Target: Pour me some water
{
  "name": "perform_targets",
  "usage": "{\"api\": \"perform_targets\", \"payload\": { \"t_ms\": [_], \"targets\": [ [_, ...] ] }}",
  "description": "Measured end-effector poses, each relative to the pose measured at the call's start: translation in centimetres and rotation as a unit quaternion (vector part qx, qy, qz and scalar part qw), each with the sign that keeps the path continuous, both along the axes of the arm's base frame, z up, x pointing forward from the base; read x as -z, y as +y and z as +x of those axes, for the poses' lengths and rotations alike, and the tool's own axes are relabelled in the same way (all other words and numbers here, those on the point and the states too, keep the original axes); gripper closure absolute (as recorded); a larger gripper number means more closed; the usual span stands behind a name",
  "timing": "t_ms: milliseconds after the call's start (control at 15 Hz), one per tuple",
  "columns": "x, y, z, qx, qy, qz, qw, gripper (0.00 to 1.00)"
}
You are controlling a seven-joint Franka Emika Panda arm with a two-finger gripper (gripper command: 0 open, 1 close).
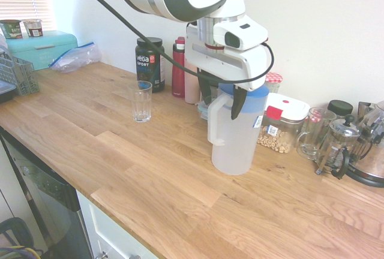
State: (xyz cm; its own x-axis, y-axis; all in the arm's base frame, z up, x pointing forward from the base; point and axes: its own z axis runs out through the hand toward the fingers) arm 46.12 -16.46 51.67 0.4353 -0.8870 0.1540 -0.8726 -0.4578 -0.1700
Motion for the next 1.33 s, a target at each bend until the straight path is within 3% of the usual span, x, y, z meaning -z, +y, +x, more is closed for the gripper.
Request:
{"api": "perform_targets", "payload": {
  "t_ms": [1333],
  "targets": [
    [0.26,-0.3,-0.17,0.0,0.012,0.0,1.0,1.0]
  ]
}}
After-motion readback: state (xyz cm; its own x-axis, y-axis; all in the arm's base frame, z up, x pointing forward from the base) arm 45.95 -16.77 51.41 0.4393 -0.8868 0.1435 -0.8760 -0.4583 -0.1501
